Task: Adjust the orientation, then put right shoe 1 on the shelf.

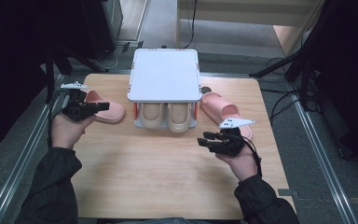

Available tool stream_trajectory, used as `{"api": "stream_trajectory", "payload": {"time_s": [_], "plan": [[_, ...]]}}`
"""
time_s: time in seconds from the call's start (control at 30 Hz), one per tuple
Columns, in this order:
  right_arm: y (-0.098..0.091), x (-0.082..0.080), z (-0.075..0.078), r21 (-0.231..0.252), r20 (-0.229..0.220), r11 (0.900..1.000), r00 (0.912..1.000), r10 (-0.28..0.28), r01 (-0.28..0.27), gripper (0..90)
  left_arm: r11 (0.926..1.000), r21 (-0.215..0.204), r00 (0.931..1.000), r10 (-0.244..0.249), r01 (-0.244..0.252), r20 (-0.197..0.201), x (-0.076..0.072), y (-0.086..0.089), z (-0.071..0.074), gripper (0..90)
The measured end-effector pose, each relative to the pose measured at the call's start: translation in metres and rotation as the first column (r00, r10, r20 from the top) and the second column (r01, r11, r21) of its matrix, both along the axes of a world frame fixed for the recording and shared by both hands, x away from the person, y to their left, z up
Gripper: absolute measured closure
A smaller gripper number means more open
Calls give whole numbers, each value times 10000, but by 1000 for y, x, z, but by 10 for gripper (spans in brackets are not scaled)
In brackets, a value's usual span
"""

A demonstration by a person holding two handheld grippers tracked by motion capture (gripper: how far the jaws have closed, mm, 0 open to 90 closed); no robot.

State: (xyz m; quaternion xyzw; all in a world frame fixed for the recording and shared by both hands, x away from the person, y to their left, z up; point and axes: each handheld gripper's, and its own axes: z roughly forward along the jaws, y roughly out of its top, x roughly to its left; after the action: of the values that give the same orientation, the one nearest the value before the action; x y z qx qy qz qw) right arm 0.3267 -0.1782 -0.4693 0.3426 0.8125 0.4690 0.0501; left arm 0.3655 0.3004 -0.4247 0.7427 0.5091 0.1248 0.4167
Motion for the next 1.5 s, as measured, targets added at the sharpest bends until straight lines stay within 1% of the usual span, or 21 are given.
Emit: {"api": "stream_trajectory", "payload": {"time_s": [0.2, 0.27, 0.33, 0.43, 0.5, 0.63, 0.77, 0.87, 0.9, 0.93, 1.03, 1.1, 1.13, 1.2, 1.27, 1.3, 1.37, 1.4, 1.43, 1.47, 1.5], "plan": [[-1, 1, 0, 59, -7, 10000, 10000, -46, 46, 616, 9992, -177, 9986, 347, -354, -389, 7, 10, -17, 898], [0, 1, -1, -36, -49, 10000, 10000, -22, 22, 616, 9984, -303, 9976, 456, -472, -520, 10, 14, -20, 898], [2, 0, -2, -190, -20, 9998, 10000, -11, 10, 616, 9975, -290, 9965, 630, -647, -551, 12, 18, -24, 898], [3, -2, -3, -400, 70, 9992, 10000, 20, -17, 616, 9959, -100, 9941, 892, -900, -612, 17, 20, -29, 898], [3, -4, -3, -427, -1, 9991, 10000, -14, 14, 619, 9926, 73, 9903, 1216, -1214, -670, 21, 22, -32, 898], [0, -7, -4, -478, -15, 9988, 9999, -103, 102, 619, 9860, 233, 9849, 1662, -1652, -488, 28, 24, -38, 898], [-4, -11, -4, -529, 97, 9984, 9998, -186, 191, 619, 9830, 283, 9808, 1827, -1812, -688, 37, 29, -48, 898], [-6, -13, -4, -513, 70, 9983, 9996, -266, 270, 619, 9798, 348, 9763, 1992, -1968, -849, 43, 35, -53, 898], [-7, -13, -5, -499, 100, 9984, 9996, -273, 278, 621, 9777, 375, 9743, 2091, -2067, -832, 44, 37, -55, 898], [-8, -13, -5, -498, 71, 9983, 9996, -289, 292, 622, 9768, 304, 9728, 2140, -2121, -882, 45, 39, -57, 897], [-9, -15, -6, -560, 71, 9980, 9995, -300, 304, 622, 9739, 306, 9692, 2269, -2249, -959, 50, 43, -64, 897], [-9, -17, -7, -628, 66, 9975, 9995, -314, 317, 622, 9721, 350, 9653, 2345, -2320, -1150, 53, 46, -68, 897], [-10, -18, -7, -629, 38, 9974, 9994, -340, 342, 622, 9705, 348, 9643, 2410, -2386, -1097, 54, 47, -69, 897], [-11, -18, -8, -649, 15, 9973, 9994, -355, 355, 622, 9690, 261, 9621, 2472, -2458, -1149, 57, 49, -71, 898], [-11, -19, -8, -690, -55, 9969, 9992, -392, 387, 622, 9675, 326, 9613, 2527, -2506, -1095, 58, 50, -73, 897], [-12, -19, -9, -688, -64, 9969, 9992, -389, 383, 622, 9669, 382, 9600, 2549, -2521, -1157, 59, 50, -75, 897], [-12, -20, -9, -693, -78, 9968, 9991, -413, 406, 622, 9652, 634, 9580, 2600, -2539, -1208, 59, 51, -80, 897], [-12, -20, -9, -691, -59, 9967, 9991, -420, 415, 622, 9621, 599, 9540, 2716, -2660, -1270, 59, 52, -84, 897], [-13, -20, -9, -681, -44, 9968, 9991, -419, 415, 622, 9613, 607, 9518, 2746, -2687, -1365, 60, 54, -86, 897], [-14, -21, -9, -693, -30, 9966, 9990, -440, 437, 622, 9610, 370, 9514, 2764, -2739, -1361, 59, 57, -88, 897], [-14, -21, -9, -693, -30, 9966, 9990, -440, 437, 622, 9578, 316, 9474, 2872, -2856, -1410, 59, 59, -88, 897]]}}
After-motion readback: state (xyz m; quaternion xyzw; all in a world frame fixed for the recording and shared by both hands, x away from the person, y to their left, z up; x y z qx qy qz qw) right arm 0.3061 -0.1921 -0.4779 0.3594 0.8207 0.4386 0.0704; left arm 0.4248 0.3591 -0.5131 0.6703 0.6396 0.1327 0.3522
